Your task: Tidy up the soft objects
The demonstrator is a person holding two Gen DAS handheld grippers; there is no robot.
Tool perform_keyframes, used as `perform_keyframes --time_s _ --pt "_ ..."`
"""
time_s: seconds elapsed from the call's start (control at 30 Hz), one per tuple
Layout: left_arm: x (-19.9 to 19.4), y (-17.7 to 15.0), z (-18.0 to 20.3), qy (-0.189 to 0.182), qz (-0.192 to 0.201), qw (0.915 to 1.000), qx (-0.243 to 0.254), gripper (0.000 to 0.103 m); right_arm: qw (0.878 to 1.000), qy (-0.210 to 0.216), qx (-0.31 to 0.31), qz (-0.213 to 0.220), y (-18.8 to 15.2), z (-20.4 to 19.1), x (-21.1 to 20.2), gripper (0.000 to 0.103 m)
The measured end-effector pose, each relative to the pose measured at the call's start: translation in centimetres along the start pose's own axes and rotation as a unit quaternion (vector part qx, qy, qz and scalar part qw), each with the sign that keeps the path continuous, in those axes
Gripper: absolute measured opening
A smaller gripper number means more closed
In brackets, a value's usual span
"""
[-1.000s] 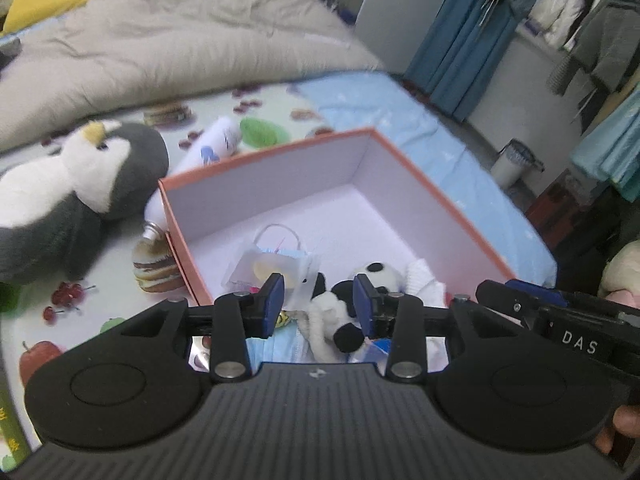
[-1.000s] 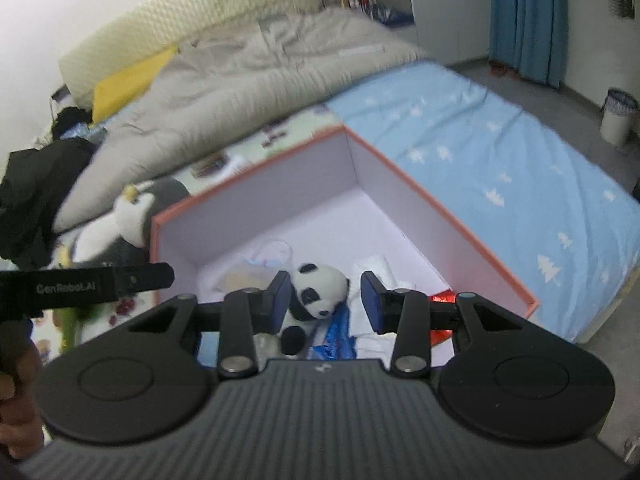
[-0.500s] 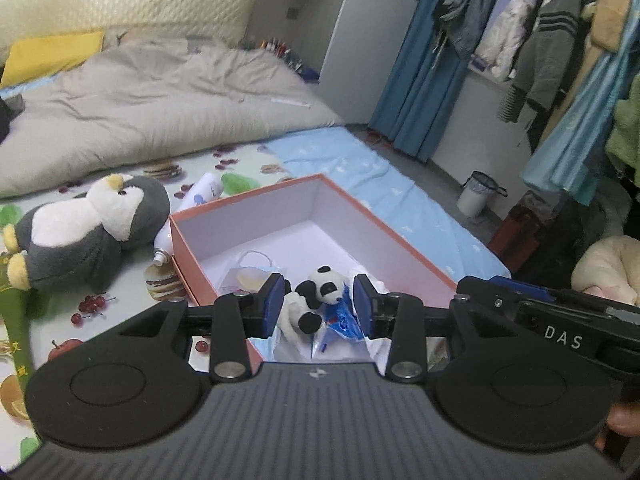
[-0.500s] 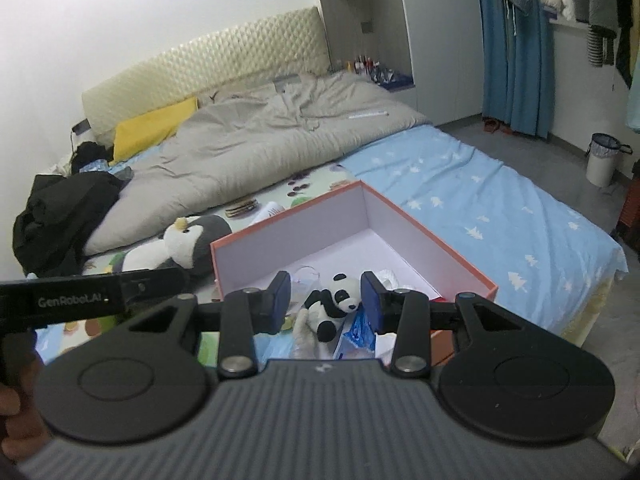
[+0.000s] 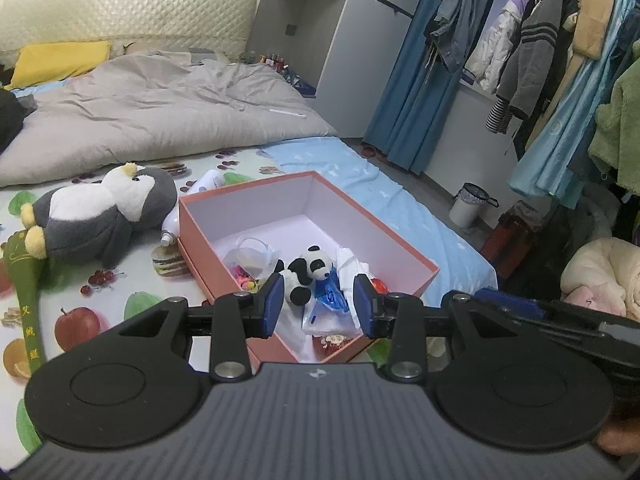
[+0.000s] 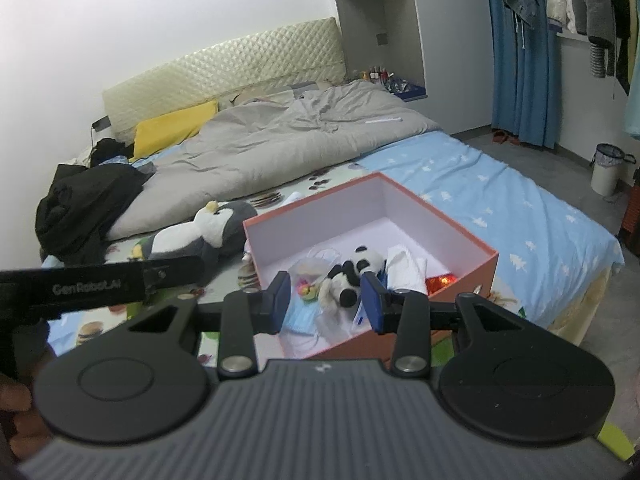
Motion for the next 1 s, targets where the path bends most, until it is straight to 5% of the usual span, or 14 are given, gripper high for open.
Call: perform_keyframes --time_s 0.83,1.0 --pt "1.1 -2.5 -2.8 0.019 -0.009 0.9997 -0.009 0.051 1.0 -0.004 -0.008 -0.008 -3.4 -0.7 0.4 0.042" --pt "0.7 -2.4 -2.5 0.018 -0.006 0.9998 -0.009 0.071 1.0 -0.007 -0.012 -0.003 -3.1 -0.4 0.0 0.042"
Point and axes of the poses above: each gripper's, at about its wrist camera, not at the fingertips, and x roughly the way its jaws point, z to its right, y to its top, the point moved 6 cm from there along x, roughly the way its jaws point, and after that the axes turned 11 degrees about -x, right-handed, at the moved point
